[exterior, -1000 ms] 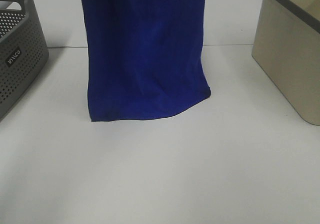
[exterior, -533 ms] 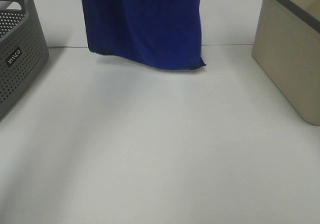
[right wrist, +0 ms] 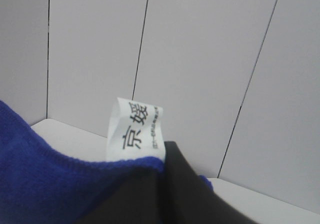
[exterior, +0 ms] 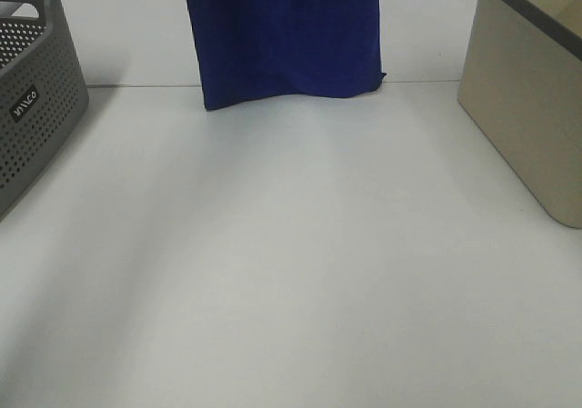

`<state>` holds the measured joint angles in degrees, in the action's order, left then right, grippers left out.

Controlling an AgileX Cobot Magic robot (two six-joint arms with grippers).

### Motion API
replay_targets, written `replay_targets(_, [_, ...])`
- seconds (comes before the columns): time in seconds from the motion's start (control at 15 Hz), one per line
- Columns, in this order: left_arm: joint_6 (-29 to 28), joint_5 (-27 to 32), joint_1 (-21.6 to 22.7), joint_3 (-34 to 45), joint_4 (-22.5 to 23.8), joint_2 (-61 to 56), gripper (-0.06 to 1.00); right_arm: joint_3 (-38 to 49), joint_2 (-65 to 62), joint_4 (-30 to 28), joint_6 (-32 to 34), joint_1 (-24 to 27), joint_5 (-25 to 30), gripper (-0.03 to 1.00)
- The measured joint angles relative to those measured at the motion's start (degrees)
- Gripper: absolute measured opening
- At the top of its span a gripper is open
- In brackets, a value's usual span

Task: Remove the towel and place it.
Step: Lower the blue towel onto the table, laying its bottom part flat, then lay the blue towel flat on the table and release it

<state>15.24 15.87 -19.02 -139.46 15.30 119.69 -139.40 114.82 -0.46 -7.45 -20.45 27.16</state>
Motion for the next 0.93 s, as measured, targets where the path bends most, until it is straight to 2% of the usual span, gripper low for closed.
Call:
replay_targets(0.13, [2.1,4.5,-0.4,0.0,-1.0,0.0,0.0,0.0,0.0,0.5,0.0,0.0,1.9,0.02])
replay_targets(0.33, [7.8,10.7,-0.6,0.0,-6.1,0.0,0.0,0.0,-0.1,0.5,0.0,0.0,6.6,0.02])
replay_targets(0.47, [13.2,18.7,-0.6,-0.6,-10.7,0.0,0.0,0.0,-0.4,0.5,0.0,0.0,10.4,0.02])
replay_targets(0.6, [16.8,29.6,-0.6,-2.8,-13.4,0.0,0.0,0.0,-1.7,1.1,0.0,0.0,18.0,0.02])
replay_targets(0.67, [17.2,41.4,-0.6,-4.5,-14.5,-0.3,0.0,0.0,-3.2,1.9,0.0,0.0,27.0,0.02])
replay_targets(0.73, [17.2,47.1,-0.6,-4.7,-14.9,-1.0,0.0,0.0,-3.7,2.1,0.0,0.0,31.9,0.02])
replay_targets(0.8, [17.2,51.5,-0.6,-4.8,-15.3,-1.9,0.0,0.0,-4.2,2.3,0.0,0.0,37.1,0.02])
replay_targets(0.93, [15.8,53.5,-0.6,-4.8,-16.0,-3.4,0.0,0.0,-4.8,2.4,0.0,0.0,41.7,0.02])
